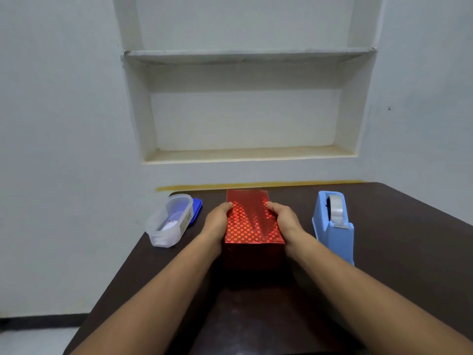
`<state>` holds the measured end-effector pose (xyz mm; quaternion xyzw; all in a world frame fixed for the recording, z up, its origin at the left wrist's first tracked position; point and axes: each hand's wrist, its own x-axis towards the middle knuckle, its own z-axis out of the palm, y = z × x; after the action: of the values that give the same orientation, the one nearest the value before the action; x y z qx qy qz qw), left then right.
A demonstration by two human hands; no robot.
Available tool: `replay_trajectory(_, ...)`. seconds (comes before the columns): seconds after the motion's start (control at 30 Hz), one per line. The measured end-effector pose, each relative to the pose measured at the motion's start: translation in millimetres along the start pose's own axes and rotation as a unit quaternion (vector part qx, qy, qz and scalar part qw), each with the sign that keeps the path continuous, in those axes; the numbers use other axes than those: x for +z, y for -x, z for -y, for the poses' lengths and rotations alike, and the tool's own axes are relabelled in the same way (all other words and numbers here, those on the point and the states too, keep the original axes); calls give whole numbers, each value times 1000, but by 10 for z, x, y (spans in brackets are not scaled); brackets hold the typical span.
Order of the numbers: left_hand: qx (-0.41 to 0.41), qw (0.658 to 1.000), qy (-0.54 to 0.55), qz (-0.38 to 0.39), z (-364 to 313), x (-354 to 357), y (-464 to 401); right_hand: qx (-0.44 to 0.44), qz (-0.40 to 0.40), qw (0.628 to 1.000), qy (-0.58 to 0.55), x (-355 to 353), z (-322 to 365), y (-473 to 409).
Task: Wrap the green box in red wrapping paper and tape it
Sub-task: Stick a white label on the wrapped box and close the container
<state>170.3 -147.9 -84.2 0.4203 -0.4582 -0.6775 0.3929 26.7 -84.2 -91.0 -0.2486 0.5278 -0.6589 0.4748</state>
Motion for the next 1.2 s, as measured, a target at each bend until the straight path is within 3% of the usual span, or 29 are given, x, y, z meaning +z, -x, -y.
replay_trajectory(0.13, -6, 998, -22, -53, 119, -32, 37, 8, -3, 1000, 15, -2, -72, -29)
replay_trajectory(0.37, 32, 997, 65, -15, 230, -68, 96, 19, -28, 999, 25, -45, -180, -6)
replay_trajectory(0.47, 29, 998, 52, -17, 239, -77, 105, 21, -17, 999, 18, -63, -178, 38)
replay_trajectory(0.6, 50, 999, -15, -11, 174, -111, 138, -25, -15, 992, 124, -43, -71, 82)
replay_trajectory(0.73, 159, 977, -134, -52, 2, -229, 77, -160, -47, 942, 291, 60, 147, 125)
replay_trajectory(0.87, 253, 932, -243, -90, -386, -550, 97, -273, -44, 926, 257, 476, 223, 395)
replay_trajectory(0.93, 255, 891, -363, -100, -605, -769, 91, -269, -20, 934, 236, 798, 97, 428)
replay_trajectory(1.07, 193, 757, -617, -102, -865, -1232, -135, -186, 40, 964, 188, 1462, -326, 340)
replay_trajectory(1.2, 100, 637, -764, -23, -830, -1439, -308, -132, 5, 973, 189, 1728, -610, 235)
